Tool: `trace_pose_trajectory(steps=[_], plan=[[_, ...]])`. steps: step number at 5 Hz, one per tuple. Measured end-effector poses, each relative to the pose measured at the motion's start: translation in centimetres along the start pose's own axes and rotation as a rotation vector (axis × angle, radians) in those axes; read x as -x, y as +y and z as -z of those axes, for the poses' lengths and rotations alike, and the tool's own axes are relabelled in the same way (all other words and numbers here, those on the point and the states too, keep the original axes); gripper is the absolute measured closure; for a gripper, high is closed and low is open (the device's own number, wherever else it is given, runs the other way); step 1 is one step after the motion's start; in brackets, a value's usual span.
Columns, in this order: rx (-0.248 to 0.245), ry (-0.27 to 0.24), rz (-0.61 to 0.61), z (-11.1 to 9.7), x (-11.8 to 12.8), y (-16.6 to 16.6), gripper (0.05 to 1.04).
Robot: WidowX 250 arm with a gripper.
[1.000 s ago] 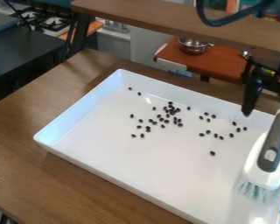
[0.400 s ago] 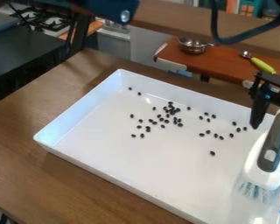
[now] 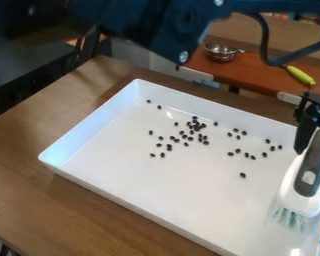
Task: Sweep into pile
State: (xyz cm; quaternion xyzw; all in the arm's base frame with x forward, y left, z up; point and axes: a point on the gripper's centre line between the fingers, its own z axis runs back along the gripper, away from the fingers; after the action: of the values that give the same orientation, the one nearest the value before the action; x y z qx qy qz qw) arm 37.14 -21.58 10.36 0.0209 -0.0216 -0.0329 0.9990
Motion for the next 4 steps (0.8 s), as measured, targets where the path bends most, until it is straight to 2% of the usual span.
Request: trace_pose_trajectory(steps=[1, 2, 3, 4], plan=[[-0.012, 0.011, -0.003, 1.23, -0.46, -0.21, 0.083], [-0.014, 0.001, 0.001, 1.23, -0.61, -0.18, 0.138], [-0.012, 0.014, -0.005, 2.03, -0.65, -0.32, 0.424], [0.007, 0.012, -0.017, 2.20, -1.00, 0.10, 0.583]])
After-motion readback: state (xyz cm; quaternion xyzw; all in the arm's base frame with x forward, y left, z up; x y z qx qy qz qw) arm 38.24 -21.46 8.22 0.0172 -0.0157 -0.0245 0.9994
